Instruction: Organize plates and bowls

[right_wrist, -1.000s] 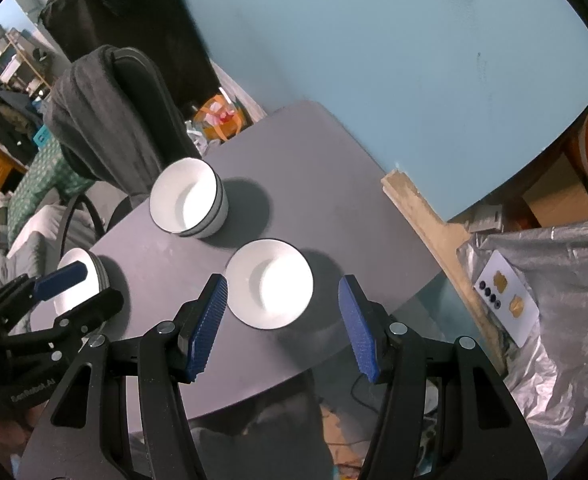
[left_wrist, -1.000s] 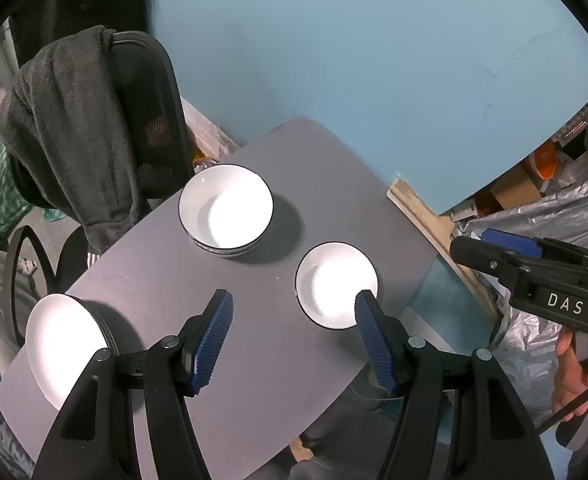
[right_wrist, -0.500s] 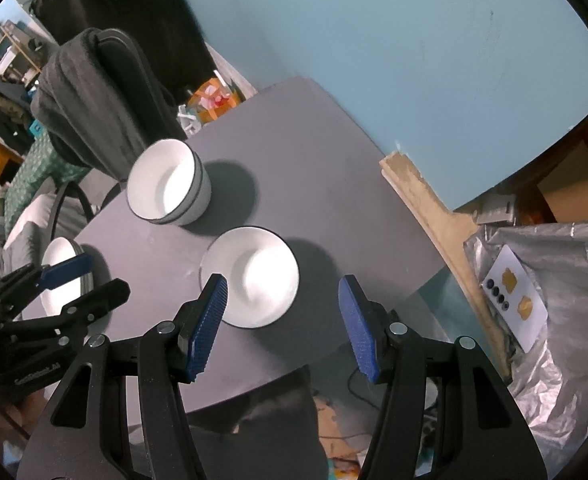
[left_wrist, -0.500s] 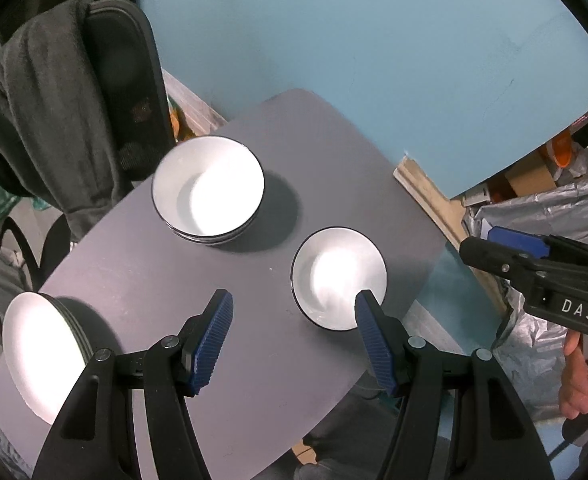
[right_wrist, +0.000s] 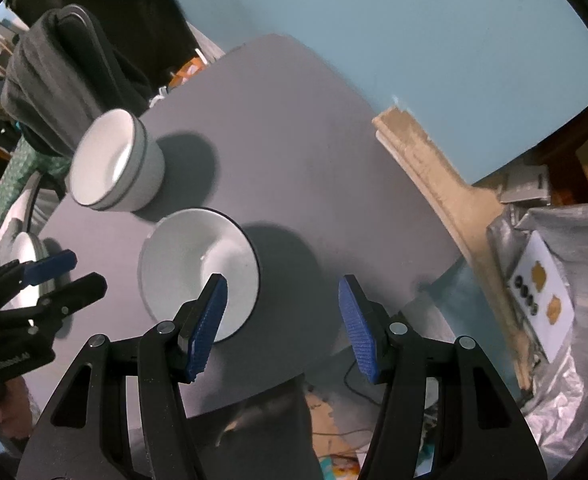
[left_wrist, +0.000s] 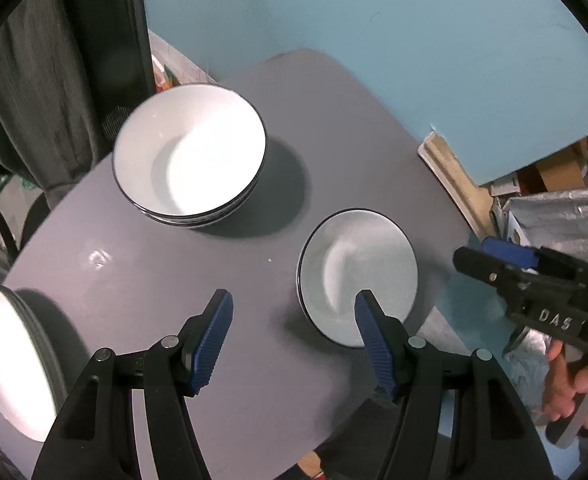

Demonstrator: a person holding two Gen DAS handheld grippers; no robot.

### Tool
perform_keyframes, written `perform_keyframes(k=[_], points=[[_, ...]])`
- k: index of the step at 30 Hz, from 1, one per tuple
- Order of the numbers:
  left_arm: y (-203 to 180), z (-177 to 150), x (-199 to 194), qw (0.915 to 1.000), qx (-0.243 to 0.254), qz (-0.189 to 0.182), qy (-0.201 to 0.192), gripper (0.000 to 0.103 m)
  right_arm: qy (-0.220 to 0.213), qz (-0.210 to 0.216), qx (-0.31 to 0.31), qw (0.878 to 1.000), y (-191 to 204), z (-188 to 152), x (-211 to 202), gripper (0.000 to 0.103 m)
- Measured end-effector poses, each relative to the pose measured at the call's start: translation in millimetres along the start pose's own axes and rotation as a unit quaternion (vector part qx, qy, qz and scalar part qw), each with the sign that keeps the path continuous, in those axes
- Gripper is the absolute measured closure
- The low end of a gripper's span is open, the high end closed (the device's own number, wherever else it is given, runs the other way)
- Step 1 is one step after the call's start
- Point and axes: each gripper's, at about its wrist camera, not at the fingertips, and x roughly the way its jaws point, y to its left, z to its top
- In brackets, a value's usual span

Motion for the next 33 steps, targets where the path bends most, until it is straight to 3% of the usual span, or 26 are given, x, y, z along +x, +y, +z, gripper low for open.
perform_keyframes(k=[12,33], points=[[6,-6,47,0.9994,-0.025,0.003,0.024,0.038,0.011,0.022,-0.016,1.0,-1,-2,54,0.047],[4,-3,90,0.998,-0.044,0.0,0.046,0.04,0.039,0.05,0.006,0.998,-12,-3,86,0.048]])
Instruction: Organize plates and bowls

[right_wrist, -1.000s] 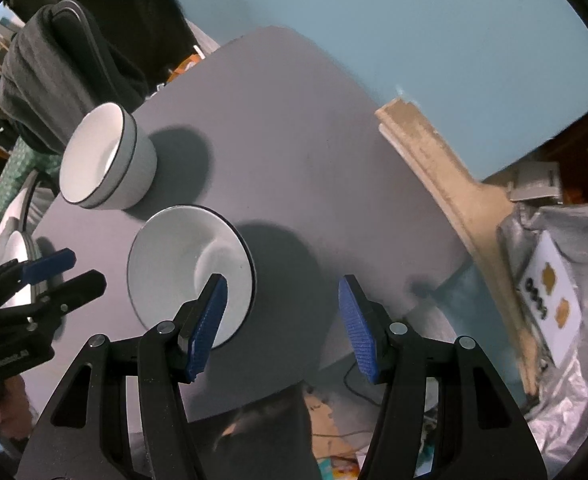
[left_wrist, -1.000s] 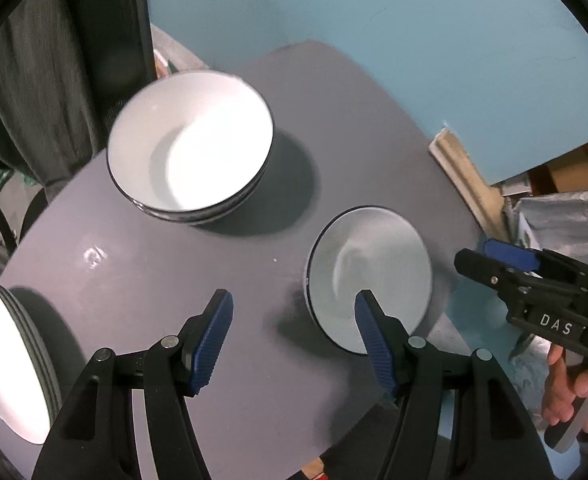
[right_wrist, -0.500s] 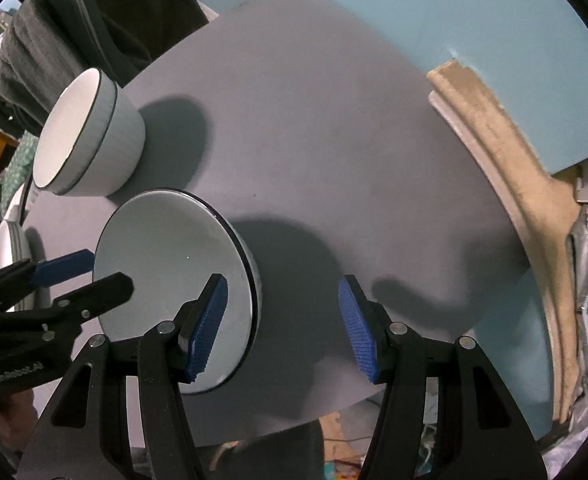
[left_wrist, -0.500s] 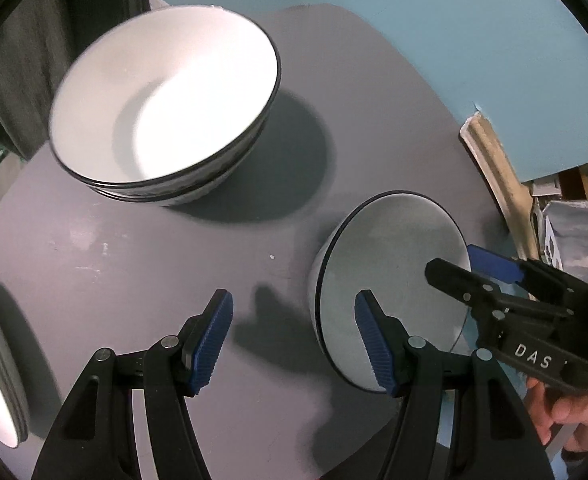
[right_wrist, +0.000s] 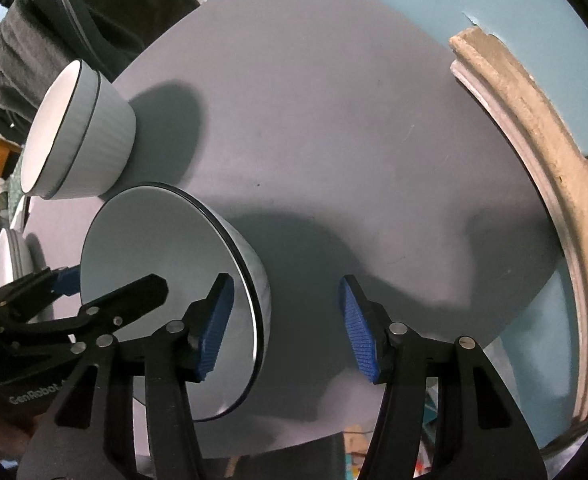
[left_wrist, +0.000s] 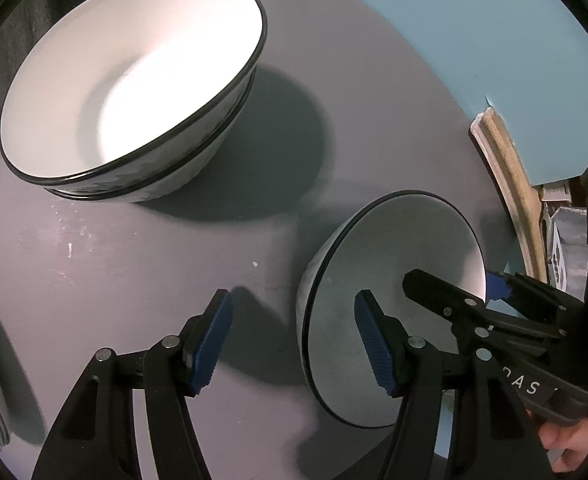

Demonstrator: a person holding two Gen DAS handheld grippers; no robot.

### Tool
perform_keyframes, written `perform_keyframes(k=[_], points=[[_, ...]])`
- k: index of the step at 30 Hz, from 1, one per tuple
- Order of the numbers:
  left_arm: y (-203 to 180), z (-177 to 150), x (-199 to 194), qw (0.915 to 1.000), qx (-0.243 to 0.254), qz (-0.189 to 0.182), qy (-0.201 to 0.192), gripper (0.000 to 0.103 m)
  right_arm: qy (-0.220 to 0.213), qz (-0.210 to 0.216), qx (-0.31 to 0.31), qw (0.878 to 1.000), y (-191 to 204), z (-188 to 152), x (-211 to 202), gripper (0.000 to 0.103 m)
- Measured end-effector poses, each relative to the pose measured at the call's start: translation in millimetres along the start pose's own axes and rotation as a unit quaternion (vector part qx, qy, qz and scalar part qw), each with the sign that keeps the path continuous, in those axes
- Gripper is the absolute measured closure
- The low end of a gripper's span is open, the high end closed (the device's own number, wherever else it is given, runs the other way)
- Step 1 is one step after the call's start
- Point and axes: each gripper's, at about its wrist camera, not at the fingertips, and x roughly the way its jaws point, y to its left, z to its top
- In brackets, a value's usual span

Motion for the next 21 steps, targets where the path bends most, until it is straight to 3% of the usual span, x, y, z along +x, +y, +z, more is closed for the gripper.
perform_keyframes(k=[3,6,10,13,16,21], points=[[-3,0,4,1.0,-0.007,-0.006,0.003,0.05,0.002,0.004,0.002,1.0,-2,0,0,0.05],[-1,0,4,0.9998,-0.013,-0.011,0.007,0.059,0.004,0.005,0.001,1.0,2,-1,1,0.065],[1,-1,7,0.9995,-0.021,-0.019,0.014,0.075,0.01,0.006,-0.001,1.0,0,-5,9,0.078],[3,-1,9,0.9994,-0.022,-0.02,0.017,0.081,0.015,0.012,-0.002,1.0,-9,-1,3,0.087],[3,-3,10,0.9993,-0.023,-0.02,0.02,0.085,0.016,0.012,-0.011,1.0,-8,0,2,0.093],[9,-1,6,0.9987,-0.025,-0.034,0.027,0.093,0.018,0.007,-0.015,1.0,-11,-1,0,0.094]])
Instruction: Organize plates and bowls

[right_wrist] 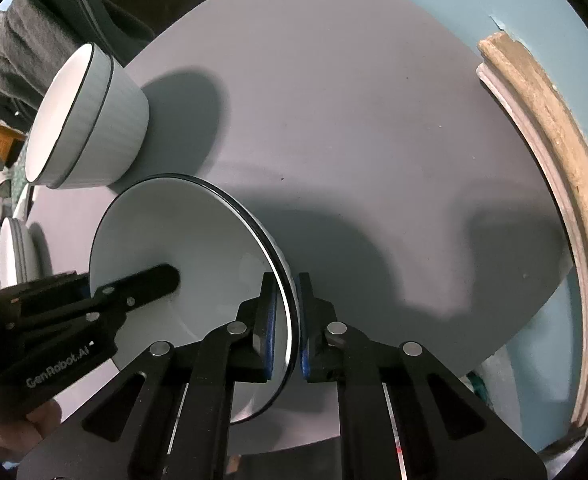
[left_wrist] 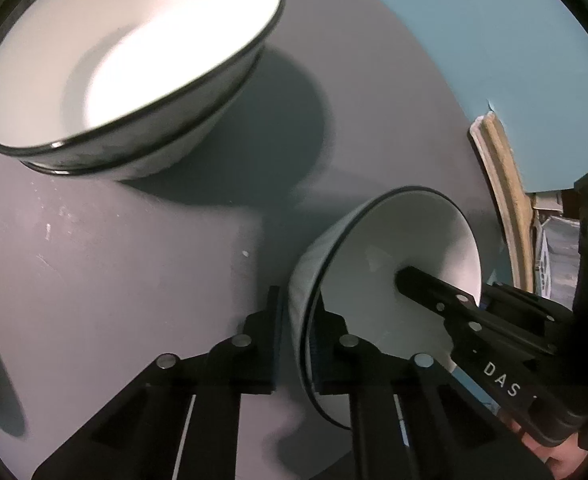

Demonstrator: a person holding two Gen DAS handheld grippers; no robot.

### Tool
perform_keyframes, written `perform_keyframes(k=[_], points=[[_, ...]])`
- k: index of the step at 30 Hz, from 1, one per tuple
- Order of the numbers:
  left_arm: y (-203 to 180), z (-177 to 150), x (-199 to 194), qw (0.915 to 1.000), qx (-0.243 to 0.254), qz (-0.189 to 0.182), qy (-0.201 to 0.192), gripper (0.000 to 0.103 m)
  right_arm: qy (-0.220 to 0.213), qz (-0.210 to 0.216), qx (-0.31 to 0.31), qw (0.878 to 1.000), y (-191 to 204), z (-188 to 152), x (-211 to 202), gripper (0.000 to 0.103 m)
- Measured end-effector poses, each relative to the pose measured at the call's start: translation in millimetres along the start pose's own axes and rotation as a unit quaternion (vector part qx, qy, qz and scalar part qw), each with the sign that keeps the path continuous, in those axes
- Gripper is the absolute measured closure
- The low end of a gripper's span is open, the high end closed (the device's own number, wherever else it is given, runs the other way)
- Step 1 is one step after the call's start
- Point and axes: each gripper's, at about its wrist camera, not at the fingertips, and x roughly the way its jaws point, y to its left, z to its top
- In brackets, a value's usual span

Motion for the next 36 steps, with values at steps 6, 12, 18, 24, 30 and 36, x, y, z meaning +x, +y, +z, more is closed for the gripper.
perform_keyframes(k=[6,12,18,24,30,36], points=[[-9,-6,1,0.9999,0.005,0.016,-0.001,0.094,0.004,-0.001,0.001,1.0,3,-1,-1,0.095],[-20,-10,4,0.9997,-0.002,0.026,-0.002,0.094,0.005,-0.013,-0.01,1.0,26,9,2,0.096],[-15,-17,-8,0.9995,-0.026,0.018,-0.007,0.095,0.002,-0.015,-0.017,1.0,54,13,-4,0.096],[-11,-20,-29,0.999,-0.037,0.016,-0.017,0.095,0.001,-0.015,-0.029,0.999,62,21,-19,0.096],[8,-15,-68,0.9984,-0.038,0.021,-0.036,0.095,-0.006,-0.009,-0.045,0.999,73,30,-45,0.096],[18,-8,-102,0.9964,-0.048,0.027,-0.064,0.095,-0.018,-0.003,-0.06,0.998,86,39,-59,0.096]])
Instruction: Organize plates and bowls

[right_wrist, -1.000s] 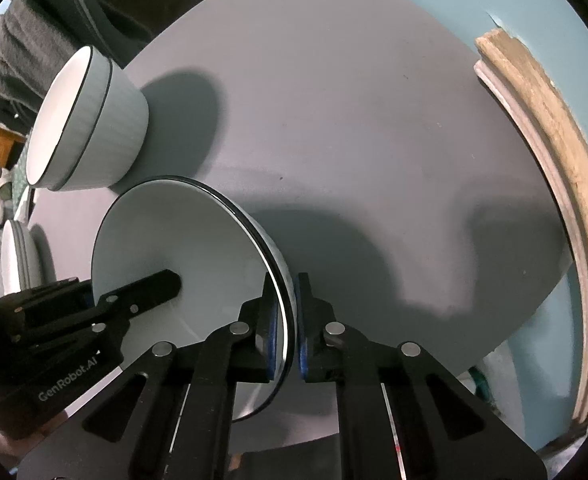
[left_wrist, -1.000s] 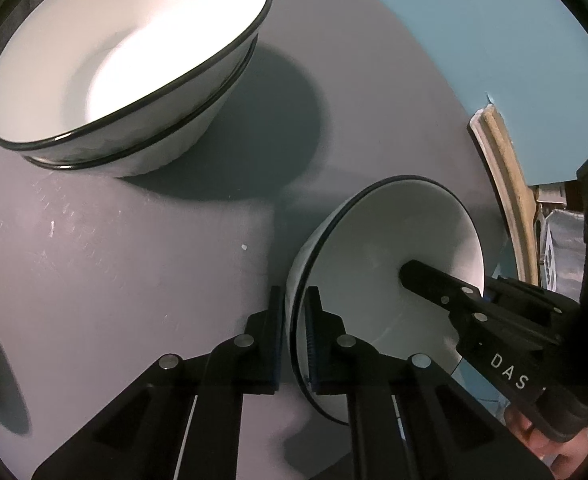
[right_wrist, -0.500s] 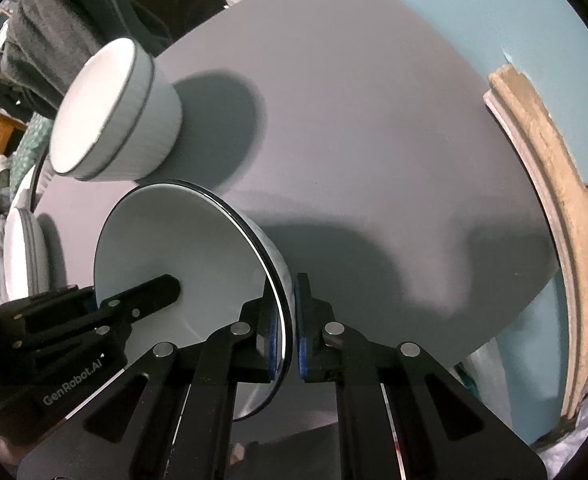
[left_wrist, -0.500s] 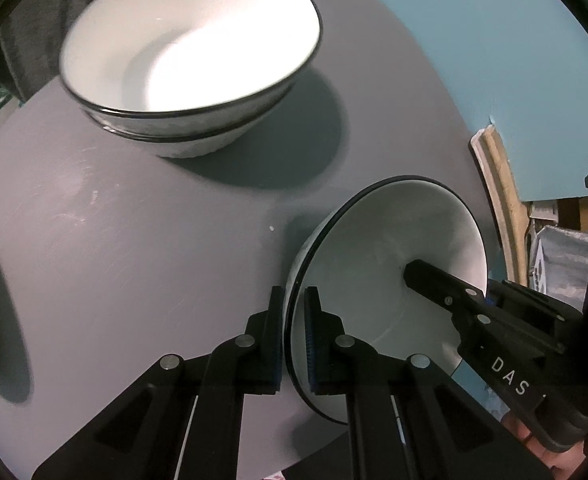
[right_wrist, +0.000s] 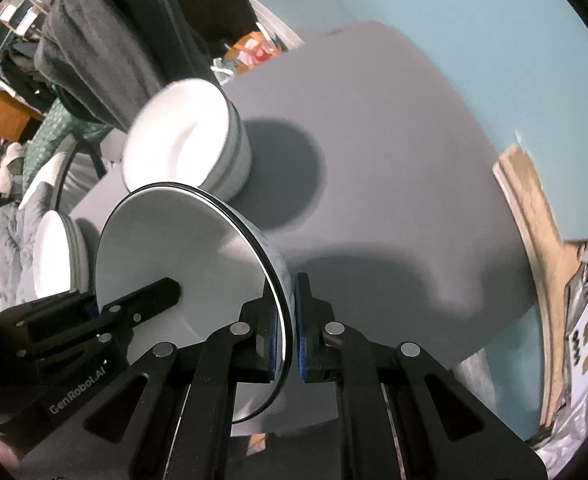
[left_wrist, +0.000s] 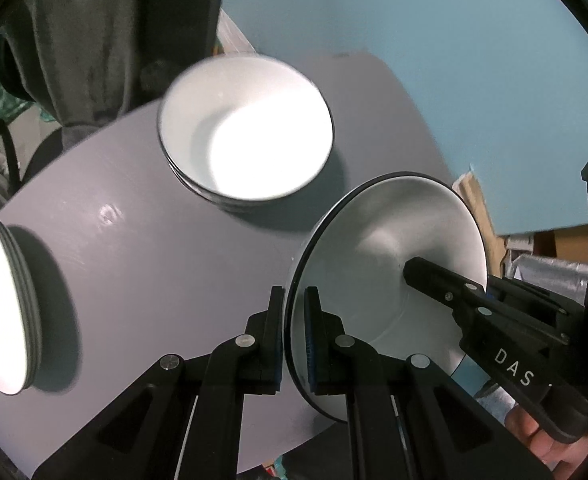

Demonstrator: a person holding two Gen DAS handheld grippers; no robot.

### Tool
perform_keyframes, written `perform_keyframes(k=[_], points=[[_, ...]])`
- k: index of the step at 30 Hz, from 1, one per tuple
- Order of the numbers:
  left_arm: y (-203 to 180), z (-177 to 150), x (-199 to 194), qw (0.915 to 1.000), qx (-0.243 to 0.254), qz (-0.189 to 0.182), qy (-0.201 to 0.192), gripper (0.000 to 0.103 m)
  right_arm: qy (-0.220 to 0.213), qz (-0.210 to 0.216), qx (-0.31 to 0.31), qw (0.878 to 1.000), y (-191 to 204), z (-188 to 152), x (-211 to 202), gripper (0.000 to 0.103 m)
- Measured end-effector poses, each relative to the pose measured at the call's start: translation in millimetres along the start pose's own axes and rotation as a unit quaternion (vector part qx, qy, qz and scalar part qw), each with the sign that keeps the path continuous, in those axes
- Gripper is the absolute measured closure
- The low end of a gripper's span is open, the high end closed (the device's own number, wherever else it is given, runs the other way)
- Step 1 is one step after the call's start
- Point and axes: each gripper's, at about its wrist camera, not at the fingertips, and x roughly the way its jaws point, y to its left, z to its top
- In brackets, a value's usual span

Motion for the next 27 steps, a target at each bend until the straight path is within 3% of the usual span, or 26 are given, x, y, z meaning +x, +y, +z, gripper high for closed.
perform_keyframes(k=[16,27], points=[[23,59,-25,0.9981,-0.023,0.022,-0.053,0.095,-0.023,0.014,-0.044,0.999,34,50,6,0.096],[42,93,-10,0.9971,-0.034,0.05,-0.047,0.095,0.002,0.017,-0.054,0.998,51,89,31,0.096]])
